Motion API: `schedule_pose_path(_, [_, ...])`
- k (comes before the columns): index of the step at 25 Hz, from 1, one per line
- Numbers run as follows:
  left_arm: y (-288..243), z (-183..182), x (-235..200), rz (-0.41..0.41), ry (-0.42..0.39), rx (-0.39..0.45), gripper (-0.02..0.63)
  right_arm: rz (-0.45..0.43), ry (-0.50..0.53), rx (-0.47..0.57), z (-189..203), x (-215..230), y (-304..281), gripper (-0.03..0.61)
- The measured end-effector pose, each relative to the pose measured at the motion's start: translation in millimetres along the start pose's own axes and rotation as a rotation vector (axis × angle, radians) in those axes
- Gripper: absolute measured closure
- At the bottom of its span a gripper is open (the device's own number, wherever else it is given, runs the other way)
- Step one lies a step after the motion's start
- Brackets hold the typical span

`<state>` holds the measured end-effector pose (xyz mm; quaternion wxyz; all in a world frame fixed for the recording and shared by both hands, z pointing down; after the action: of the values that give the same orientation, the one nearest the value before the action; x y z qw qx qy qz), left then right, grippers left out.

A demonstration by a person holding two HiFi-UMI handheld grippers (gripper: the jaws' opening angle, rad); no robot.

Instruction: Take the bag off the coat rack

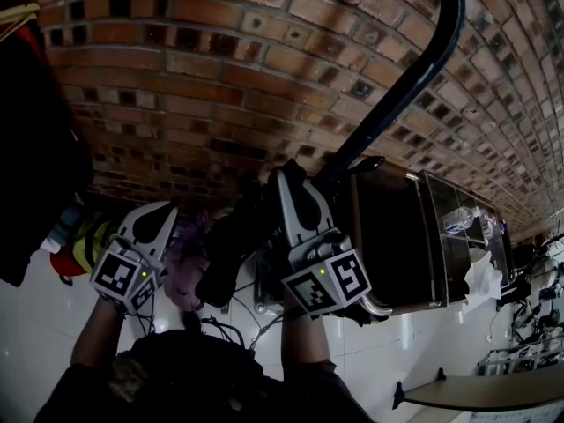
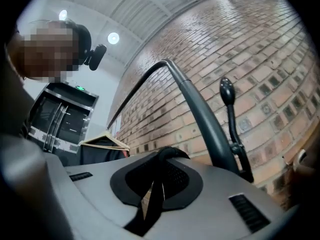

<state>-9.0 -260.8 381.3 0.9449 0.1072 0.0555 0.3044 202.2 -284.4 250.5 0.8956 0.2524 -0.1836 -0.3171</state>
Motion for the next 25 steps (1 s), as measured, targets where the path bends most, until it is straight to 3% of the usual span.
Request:
schedule_pose_path(10, [32.8, -17.3, -10.5, -0.045, -0.007, 0.033, 0.574, -0.133, -0.066, -0.032, 8.8, -47.6, -15.3, 0.552])
schedule_pose_path(17, [69.9, -39.3, -10.8, -0.024, -0.047, 0.056, 0.574, -0.088, -0.130, -0.041, 32.9, -76.4, 30.2, 0.552])
schedule_pose_path(25, [119.6, -65.2, -4.9, 0.013, -0.030, 0.091, 0.574, -0.045, -0.095, -0.070, 47.4, -132.3, 71.3, 0.552])
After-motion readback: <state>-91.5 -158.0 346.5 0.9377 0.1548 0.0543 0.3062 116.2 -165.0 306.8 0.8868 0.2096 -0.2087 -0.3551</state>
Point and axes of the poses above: the fingertips, and each gripper's own axes: y backward along the fingers, x to its right, z out of its underside, the point moved 6 cm from there along y, backward along the fingers, and after that the axes turned 15 degrees about x, right-handed, at the moved point
